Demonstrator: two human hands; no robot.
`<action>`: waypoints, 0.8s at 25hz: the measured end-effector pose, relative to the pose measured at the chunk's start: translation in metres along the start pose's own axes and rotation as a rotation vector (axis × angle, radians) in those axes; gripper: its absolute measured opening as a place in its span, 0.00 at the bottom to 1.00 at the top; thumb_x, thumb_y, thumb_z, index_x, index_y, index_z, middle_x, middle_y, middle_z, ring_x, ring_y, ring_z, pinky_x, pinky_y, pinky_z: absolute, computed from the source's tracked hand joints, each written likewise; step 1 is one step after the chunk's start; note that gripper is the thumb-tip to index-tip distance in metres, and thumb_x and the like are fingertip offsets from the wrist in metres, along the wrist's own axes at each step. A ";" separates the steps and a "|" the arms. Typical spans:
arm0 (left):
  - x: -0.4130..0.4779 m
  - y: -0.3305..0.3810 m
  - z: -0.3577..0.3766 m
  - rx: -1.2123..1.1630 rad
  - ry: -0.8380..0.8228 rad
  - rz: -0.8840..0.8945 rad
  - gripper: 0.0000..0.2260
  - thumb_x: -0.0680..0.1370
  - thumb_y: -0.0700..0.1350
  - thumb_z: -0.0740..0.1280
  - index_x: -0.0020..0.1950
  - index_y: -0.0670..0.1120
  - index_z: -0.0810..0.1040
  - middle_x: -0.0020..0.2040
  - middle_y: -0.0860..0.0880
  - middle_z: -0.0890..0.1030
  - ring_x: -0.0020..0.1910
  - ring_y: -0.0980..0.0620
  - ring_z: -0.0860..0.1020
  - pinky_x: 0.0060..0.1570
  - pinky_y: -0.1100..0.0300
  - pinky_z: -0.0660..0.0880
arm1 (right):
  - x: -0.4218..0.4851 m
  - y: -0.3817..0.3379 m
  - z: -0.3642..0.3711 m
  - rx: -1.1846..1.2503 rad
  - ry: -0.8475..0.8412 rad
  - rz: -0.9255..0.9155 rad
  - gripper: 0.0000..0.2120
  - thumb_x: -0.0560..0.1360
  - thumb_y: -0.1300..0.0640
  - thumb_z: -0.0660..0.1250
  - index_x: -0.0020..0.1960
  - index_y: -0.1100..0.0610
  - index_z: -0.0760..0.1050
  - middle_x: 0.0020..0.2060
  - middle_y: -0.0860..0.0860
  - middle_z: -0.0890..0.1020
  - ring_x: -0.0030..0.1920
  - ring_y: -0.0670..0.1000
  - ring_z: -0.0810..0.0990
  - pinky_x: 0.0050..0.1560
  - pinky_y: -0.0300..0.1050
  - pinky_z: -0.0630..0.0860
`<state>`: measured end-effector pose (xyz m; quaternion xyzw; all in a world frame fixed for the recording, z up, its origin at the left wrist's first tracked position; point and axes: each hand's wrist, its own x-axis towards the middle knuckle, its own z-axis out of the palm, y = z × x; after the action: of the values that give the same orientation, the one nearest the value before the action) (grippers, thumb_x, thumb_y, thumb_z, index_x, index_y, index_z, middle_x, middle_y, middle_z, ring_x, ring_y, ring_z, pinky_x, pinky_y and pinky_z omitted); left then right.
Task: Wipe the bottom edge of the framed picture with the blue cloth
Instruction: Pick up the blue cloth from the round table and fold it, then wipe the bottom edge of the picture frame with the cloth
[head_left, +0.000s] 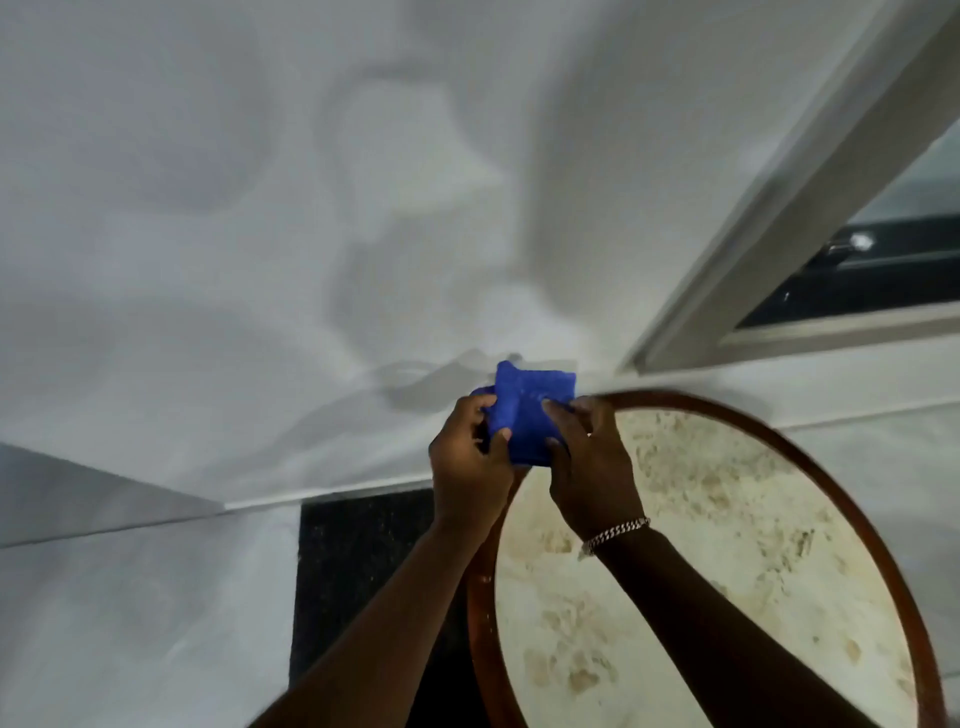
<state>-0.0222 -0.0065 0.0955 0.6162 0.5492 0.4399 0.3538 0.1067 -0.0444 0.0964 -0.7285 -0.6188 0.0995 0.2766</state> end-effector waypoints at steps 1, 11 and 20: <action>0.006 0.021 -0.015 -0.026 0.059 0.039 0.11 0.75 0.32 0.70 0.55 0.41 0.77 0.47 0.49 0.82 0.44 0.62 0.80 0.41 0.66 0.79 | 0.010 -0.020 -0.018 0.030 0.064 -0.058 0.19 0.75 0.66 0.68 0.66 0.61 0.74 0.61 0.63 0.74 0.55 0.59 0.80 0.52 0.39 0.75; 0.115 0.289 -0.176 -0.228 0.426 0.703 0.12 0.74 0.37 0.72 0.57 0.41 0.78 0.51 0.54 0.81 0.51 0.58 0.81 0.51 0.67 0.80 | 0.132 -0.221 -0.234 0.261 0.801 -0.545 0.24 0.76 0.64 0.69 0.68 0.50 0.69 0.64 0.57 0.72 0.56 0.47 0.76 0.57 0.23 0.69; 0.173 0.443 -0.275 -0.319 0.424 0.973 0.12 0.74 0.34 0.70 0.56 0.42 0.78 0.52 0.48 0.83 0.52 0.54 0.82 0.53 0.58 0.82 | 0.198 -0.336 -0.343 0.256 1.193 -0.673 0.16 0.75 0.60 0.70 0.62 0.59 0.78 0.63 0.61 0.76 0.60 0.56 0.77 0.61 0.46 0.76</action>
<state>-0.1145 0.0865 0.6293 0.6357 0.1870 0.7446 0.0803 0.0315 0.0760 0.5963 -0.3889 -0.5369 -0.3365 0.6688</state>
